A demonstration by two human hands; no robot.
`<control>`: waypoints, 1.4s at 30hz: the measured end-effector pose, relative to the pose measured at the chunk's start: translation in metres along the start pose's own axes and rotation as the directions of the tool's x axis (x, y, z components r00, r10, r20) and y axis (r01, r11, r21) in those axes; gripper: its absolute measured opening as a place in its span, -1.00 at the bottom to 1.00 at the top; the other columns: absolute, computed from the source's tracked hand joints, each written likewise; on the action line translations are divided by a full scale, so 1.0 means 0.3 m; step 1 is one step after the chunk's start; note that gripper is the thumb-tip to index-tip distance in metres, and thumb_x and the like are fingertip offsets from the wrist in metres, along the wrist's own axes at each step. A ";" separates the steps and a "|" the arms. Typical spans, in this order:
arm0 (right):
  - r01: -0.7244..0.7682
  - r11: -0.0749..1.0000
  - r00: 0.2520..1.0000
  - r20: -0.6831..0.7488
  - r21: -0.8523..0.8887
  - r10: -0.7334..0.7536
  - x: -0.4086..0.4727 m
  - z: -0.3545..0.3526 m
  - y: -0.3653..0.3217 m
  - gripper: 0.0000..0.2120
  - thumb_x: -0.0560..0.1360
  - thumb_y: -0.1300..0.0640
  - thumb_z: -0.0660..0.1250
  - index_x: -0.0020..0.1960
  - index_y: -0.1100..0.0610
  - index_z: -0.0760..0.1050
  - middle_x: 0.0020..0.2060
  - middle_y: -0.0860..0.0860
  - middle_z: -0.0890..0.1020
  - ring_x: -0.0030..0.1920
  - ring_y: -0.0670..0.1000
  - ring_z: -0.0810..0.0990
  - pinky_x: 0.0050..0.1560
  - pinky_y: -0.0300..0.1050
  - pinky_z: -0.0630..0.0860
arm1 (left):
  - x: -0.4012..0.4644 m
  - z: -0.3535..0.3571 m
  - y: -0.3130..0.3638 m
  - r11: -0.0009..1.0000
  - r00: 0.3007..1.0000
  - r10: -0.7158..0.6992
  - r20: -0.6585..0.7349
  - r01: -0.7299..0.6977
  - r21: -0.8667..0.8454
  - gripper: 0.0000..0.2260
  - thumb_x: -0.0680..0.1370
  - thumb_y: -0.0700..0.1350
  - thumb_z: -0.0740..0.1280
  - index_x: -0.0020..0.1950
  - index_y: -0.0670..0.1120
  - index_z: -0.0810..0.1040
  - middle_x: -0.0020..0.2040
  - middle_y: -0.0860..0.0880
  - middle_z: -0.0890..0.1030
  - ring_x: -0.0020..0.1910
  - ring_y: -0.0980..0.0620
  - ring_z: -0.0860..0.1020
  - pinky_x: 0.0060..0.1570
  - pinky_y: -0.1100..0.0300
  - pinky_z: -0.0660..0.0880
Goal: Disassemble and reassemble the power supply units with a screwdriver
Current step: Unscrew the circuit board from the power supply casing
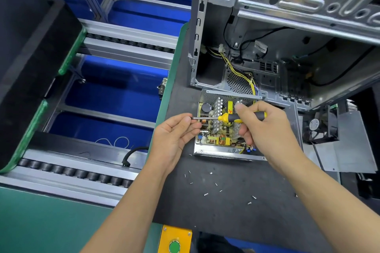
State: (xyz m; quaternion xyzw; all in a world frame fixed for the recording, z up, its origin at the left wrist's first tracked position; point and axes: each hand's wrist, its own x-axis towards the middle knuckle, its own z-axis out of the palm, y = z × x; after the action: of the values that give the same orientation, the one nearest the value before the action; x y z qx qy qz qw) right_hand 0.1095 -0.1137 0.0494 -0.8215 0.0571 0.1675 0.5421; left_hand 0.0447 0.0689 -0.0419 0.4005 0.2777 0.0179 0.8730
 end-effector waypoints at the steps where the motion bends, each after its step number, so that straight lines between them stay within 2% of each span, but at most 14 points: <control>1: -0.014 1.000 1.000 0.001 0.009 0.014 0.004 -0.003 0.002 -0.67 0.53 -0.11 0.37 -0.22 0.13 0.49 -0.48 0.04 0.60 -0.58 -0.06 0.42 -0.55 -0.30 0.34 | 0.003 0.002 0.006 1.000 1.000 0.002 0.012 -0.002 0.008 -0.88 0.44 -0.16 0.43 -0.09 -0.09 0.75 -0.13 -0.17 0.72 -0.12 -0.05 0.72 -0.10 0.20 0.62; 4: -0.049 0.998 0.999 0.004 0.043 0.048 0.016 -0.014 0.009 -0.69 0.51 -0.14 0.38 -0.27 0.05 0.48 -0.46 0.05 0.61 -0.55 -0.05 0.42 -0.47 -0.17 0.39 | 0.015 0.009 0.025 0.999 0.999 -0.004 0.048 0.001 0.042 -0.88 0.43 -0.15 0.44 -0.09 -0.07 0.76 -0.13 -0.16 0.73 -0.11 -0.04 0.72 -0.10 0.20 0.62; 7: -0.052 0.994 0.999 0.005 0.096 0.052 0.031 -0.025 0.012 -0.74 0.52 -0.10 0.38 -0.19 0.07 0.49 -0.46 0.04 0.60 -0.56 -0.04 0.40 -0.47 -0.15 0.37 | 0.030 0.019 0.049 0.997 0.996 -0.009 0.088 0.002 0.082 -0.88 0.42 -0.15 0.45 -0.09 -0.06 0.76 -0.13 -0.16 0.73 -0.12 -0.04 0.72 -0.11 0.21 0.62; 12: -0.043 0.942 0.995 0.101 0.333 0.010 0.066 -0.042 -0.009 -0.91 0.57 0.20 0.35 -0.01 0.14 0.43 -0.38 0.12 0.63 -0.48 0.04 0.54 -0.50 -0.21 0.40 | 0.065 0.044 0.088 0.995 0.994 0.002 0.106 -0.012 0.095 -0.89 0.40 -0.15 0.46 -0.12 -0.06 0.76 -0.16 -0.14 0.73 -0.16 -0.01 0.72 -0.13 0.22 0.62; 19: -0.013 0.897 0.998 0.060 0.443 -0.015 0.069 0.003 -0.004 -0.93 0.54 0.12 0.41 -0.04 0.07 0.52 -0.19 0.06 0.69 -0.14 0.14 0.72 -0.26 -0.17 0.59 | 0.095 0.061 0.101 0.999 0.998 0.016 0.067 -0.019 0.043 -0.89 0.37 -0.18 0.48 -0.14 -0.06 0.76 -0.19 -0.12 0.72 -0.18 0.00 0.71 -0.16 0.23 0.62; 23: -0.017 0.862 1.000 0.020 0.506 0.009 0.076 0.021 0.009 -0.87 0.54 0.15 0.40 0.03 0.13 0.48 -0.12 0.18 0.70 -0.06 0.18 0.72 -0.16 -0.19 0.62 | 0.098 0.054 0.089 0.999 0.997 0.010 0.078 -0.014 0.045 -0.88 0.36 -0.19 0.49 -0.14 -0.07 0.76 -0.18 -0.13 0.72 -0.17 -0.01 0.71 -0.15 0.23 0.62; 26: -0.024 0.850 0.999 -0.007 0.526 0.033 0.083 0.027 0.015 -0.86 0.54 0.16 0.40 0.04 0.14 0.46 -0.07 0.27 0.67 -0.07 0.18 0.72 -0.15 -0.19 0.62 | 0.101 0.052 0.082 1.000 0.996 0.004 0.084 -0.006 0.019 -0.83 0.34 -0.23 0.50 -0.09 -0.12 0.74 -0.17 -0.16 0.72 -0.17 -0.03 0.71 -0.15 0.23 0.62; 30: -0.018 0.856 0.999 -0.026 0.516 0.037 0.088 0.031 0.015 -0.86 0.56 0.17 0.39 0.06 0.15 0.45 -0.08 0.27 0.67 -0.09 0.18 0.72 -0.16 -0.19 0.62 | 0.104 0.055 0.072 1.000 0.993 -0.016 0.119 0.014 0.019 -0.59 0.33 -0.21 0.51 0.16 -0.16 0.62 -0.05 -0.21 0.72 -0.04 -0.09 0.71 -0.07 0.21 0.62; 34: 0.111 0.919 0.993 -0.075 0.378 -0.089 0.092 0.016 -0.007 -0.89 0.58 0.18 0.36 0.01 0.11 0.42 -0.19 0.15 0.70 -0.15 0.15 0.73 -0.19 -0.16 0.63 | 0.103 0.012 0.077 0.985 0.997 0.062 0.052 -0.069 0.161 -0.55 0.32 -0.10 0.56 0.18 -0.10 0.61 0.03 -0.15 0.72 0.05 -0.11 0.69 0.02 0.18 0.62; 36: 0.220 0.944 0.975 -0.090 0.244 -0.204 0.098 0.008 -0.026 -0.88 0.59 0.19 0.34 -0.02 0.06 0.39 -0.23 0.08 0.70 -0.21 0.12 0.73 -0.22 -0.14 0.63 | 0.114 -0.015 0.078 0.894 0.978 0.209 -0.027 -0.180 0.410 -0.73 0.45 -0.12 0.54 0.13 -0.02 0.65 -0.01 -0.04 0.73 0.02 -0.01 0.69 0.07 0.20 0.60; 37: 0.272 0.947 0.961 -0.089 0.168 -0.261 0.102 0.007 -0.038 -0.86 0.59 0.19 0.33 -0.03 0.03 0.38 -0.25 0.05 0.70 -0.23 0.09 0.72 -0.24 -0.14 0.62 | 0.122 -0.023 0.076 0.804 0.953 0.302 -0.019 -0.244 0.543 -0.81 0.50 -0.14 0.51 0.09 0.02 0.67 -0.04 0.02 0.73 -0.01 0.07 0.68 0.06 0.25 0.59; 39: 0.350 0.937 0.935 -0.069 -0.004 -0.349 0.110 0.011 -0.062 -0.85 0.58 0.15 0.34 -0.04 0.01 0.37 -0.27 -0.03 0.70 -0.27 -0.02 0.71 -0.28 -0.20 0.60 | 0.137 -0.020 0.071 0.560 0.881 0.455 0.129 -0.395 0.729 -0.84 0.53 -0.18 0.47 0.03 0.06 0.68 -0.06 0.09 0.70 -0.07 0.15 0.64 0.00 0.37 0.53; 41: 0.389 0.910 0.917 -0.030 -0.146 -0.397 0.118 0.020 -0.085 -0.85 0.56 0.09 0.35 -0.04 -0.03 0.36 -0.30 -0.08 0.69 -0.30 -0.08 0.69 -0.31 -0.20 0.57 | 0.161 0.000 0.068 0.323 0.792 0.518 0.322 -0.530 0.784 -0.88 0.53 -0.23 0.46 0.01 -0.04 0.71 -0.06 0.05 0.69 -0.10 0.13 0.60 -0.03 0.42 0.49; 42: 0.398 0.896 0.914 -0.002 -0.195 -0.407 0.122 0.026 -0.095 -0.85 0.55 0.06 0.35 -0.04 -0.05 0.35 -0.30 -0.08 0.69 -0.28 -0.07 0.68 -0.29 -0.13 0.57 | 0.173 0.011 0.067 0.246 0.759 0.523 0.388 -0.570 0.784 -0.90 0.53 -0.24 0.46 0.00 -0.10 0.72 -0.07 0.02 0.69 -0.11 0.14 0.60 -0.02 0.42 0.48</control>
State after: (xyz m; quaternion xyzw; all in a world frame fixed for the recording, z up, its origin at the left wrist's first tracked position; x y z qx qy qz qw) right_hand 0.1499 -0.0919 0.0591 -0.8669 -0.1186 0.0389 0.4826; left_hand 0.0942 0.0935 -0.0503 0.8553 0.0692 0.1662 0.4858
